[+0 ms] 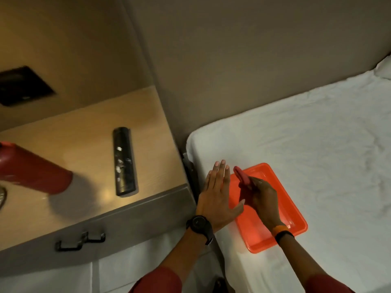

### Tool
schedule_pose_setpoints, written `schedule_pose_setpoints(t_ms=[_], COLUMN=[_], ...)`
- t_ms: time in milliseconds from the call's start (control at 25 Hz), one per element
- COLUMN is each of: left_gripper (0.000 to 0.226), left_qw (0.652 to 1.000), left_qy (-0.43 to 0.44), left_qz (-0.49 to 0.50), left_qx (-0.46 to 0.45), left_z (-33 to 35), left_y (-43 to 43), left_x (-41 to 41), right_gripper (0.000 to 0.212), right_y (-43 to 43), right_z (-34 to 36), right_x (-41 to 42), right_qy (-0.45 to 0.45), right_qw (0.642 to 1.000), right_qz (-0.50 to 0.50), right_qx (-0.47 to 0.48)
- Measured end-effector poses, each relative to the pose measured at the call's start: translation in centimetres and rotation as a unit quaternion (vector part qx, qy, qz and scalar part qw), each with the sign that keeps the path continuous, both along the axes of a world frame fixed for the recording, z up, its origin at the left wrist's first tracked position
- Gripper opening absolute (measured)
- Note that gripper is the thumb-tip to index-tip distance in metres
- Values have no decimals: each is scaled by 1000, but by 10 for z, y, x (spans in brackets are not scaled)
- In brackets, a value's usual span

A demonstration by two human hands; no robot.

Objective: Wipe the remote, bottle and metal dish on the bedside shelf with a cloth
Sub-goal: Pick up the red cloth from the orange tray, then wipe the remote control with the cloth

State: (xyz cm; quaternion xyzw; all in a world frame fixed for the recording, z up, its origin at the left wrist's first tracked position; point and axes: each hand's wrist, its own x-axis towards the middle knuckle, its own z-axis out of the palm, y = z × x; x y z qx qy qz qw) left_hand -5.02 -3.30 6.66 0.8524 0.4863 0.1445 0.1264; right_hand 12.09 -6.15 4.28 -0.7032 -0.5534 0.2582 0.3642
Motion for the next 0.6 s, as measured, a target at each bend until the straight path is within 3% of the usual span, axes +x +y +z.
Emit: schedule_pose_setpoints(t_ms=[80, 280, 440, 600], left_gripper=[103, 98, 99, 107], left_qw=[998, 976, 957, 920], left_qy=[-26, -21, 15, -80], left_qz=[20, 173, 288, 371], left_qx=[45, 133, 24, -101], left_z=[46, 122, 141, 140], left_y=[-2, 24, 57, 62], left_x=[-22, -113, -179, -216], right_gripper=[14, 31, 27, 28], right_y=[-3, 16, 45, 70], right_z=[57, 141, 178, 193], right_x=[-24, -102, -171, -219], right_qy=[73, 106, 166, 144], right_qw=[995, 984, 979, 985], right_qz=[-9, -24, -2, -5], right_qx=[74, 143, 115, 94])
